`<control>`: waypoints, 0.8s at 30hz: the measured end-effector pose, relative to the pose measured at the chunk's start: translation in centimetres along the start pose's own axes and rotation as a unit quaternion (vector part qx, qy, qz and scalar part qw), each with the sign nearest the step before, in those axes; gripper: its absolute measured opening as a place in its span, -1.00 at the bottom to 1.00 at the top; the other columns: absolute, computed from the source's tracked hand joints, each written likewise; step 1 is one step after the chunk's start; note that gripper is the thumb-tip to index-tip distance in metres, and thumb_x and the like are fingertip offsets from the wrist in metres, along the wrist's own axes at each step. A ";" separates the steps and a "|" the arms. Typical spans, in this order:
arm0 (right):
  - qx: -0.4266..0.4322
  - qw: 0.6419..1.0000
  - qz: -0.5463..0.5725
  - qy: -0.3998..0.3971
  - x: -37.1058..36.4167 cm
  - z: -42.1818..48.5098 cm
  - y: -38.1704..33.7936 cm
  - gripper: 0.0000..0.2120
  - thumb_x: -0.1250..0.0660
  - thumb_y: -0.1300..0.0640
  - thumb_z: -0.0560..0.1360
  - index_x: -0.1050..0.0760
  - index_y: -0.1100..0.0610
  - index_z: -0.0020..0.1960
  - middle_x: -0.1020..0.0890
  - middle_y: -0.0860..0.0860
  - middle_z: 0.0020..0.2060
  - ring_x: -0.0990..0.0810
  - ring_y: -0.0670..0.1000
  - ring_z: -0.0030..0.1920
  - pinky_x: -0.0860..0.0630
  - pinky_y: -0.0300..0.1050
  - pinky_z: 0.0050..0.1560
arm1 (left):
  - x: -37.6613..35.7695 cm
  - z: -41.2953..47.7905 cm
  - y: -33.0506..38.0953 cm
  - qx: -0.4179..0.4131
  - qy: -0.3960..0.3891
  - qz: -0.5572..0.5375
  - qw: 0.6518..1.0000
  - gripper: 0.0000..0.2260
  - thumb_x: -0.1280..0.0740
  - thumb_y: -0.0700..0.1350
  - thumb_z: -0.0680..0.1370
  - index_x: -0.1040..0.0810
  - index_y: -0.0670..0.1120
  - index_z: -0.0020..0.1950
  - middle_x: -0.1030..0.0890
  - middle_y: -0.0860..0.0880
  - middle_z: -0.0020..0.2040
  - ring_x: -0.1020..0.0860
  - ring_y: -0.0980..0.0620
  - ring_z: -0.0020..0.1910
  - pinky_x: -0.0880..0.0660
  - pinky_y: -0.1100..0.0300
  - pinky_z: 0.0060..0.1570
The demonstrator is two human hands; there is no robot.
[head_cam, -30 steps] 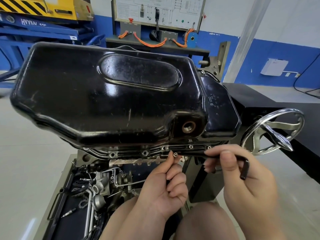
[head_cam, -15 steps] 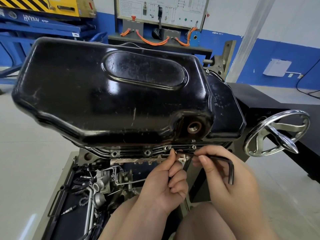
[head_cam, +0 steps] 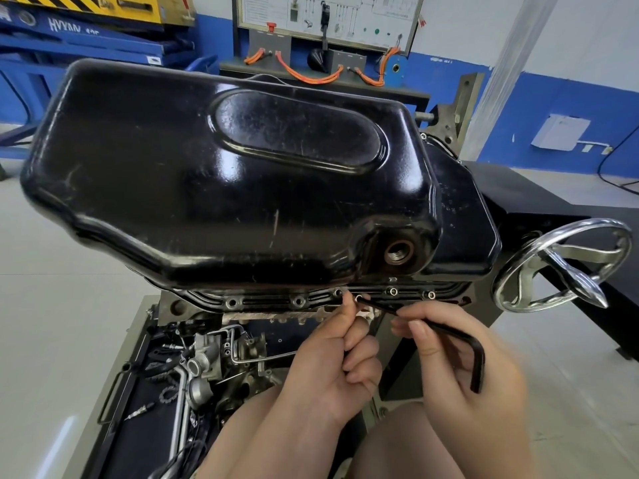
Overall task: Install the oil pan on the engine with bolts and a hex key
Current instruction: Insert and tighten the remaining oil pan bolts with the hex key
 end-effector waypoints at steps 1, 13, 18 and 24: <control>0.002 1.000 0.000 -0.005 -0.1 0.0 0.0 -0.86 -0.24 0.01 0.49 -0.54 -0.14 -0.02 -0.65 -0.19 -0.13 -0.66 -0.12 -0.08 -0.57 -0.17 -0.09 | 0.1 0.1 0.0 0.000 0.002 -0.007 1.000 -0.79 -0.33 0.01 0.41 -0.40 -0.07 -0.33 -0.22 0.07 -0.57 -0.15 0.17 -0.70 -0.05 0.40 -0.74; 0.020 1.000 -0.001 -0.009 -0.5 -0.2 0.2 -0.86 -0.24 0.07 0.50 -0.56 -0.09 -0.06 -0.64 -0.19 -0.12 -0.64 -0.17 -0.07 -0.52 -0.33 -0.07 | 0.0 0.3 -0.1 0.004 0.015 -0.063 0.998 -0.82 -0.35 0.00 0.41 -0.51 -0.07 -0.33 -0.17 0.08 -0.59 -0.14 0.17 -0.71 -0.03 0.40 -0.75; 0.010 1.000 -0.009 -0.007 -0.8 0.2 0.1 -0.86 -0.23 0.05 0.49 -0.56 -0.09 -0.06 -0.65 -0.18 -0.13 -0.64 -0.18 -0.09 -0.52 -0.34 -0.08 | -0.1 0.1 0.1 0.015 0.010 -0.081 0.997 -0.83 -0.36 0.00 0.41 -0.49 -0.06 -0.31 -0.18 0.09 -0.59 -0.14 0.16 -0.71 -0.02 0.40 -0.74; 0.011 1.000 -0.009 0.013 -1.2 0.9 -0.4 -0.88 -0.23 0.01 0.49 -0.54 -0.12 -0.07 -0.65 -0.17 -0.21 -0.65 -0.14 -0.12 -0.55 -0.22 -0.10 | -0.3 -0.2 0.2 0.025 -0.020 -0.089 0.995 -0.90 -0.40 -0.07 0.37 -0.61 -0.08 -0.19 -0.20 0.08 -0.60 -0.16 0.16 -0.71 -0.04 0.37 -0.74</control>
Point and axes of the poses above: each hand's wrist, its own z-axis towards the middle knuckle, its own x-axis out of the back of the hand, y = z × x, the point moved 3 cm from there along z, towards the middle knuckle
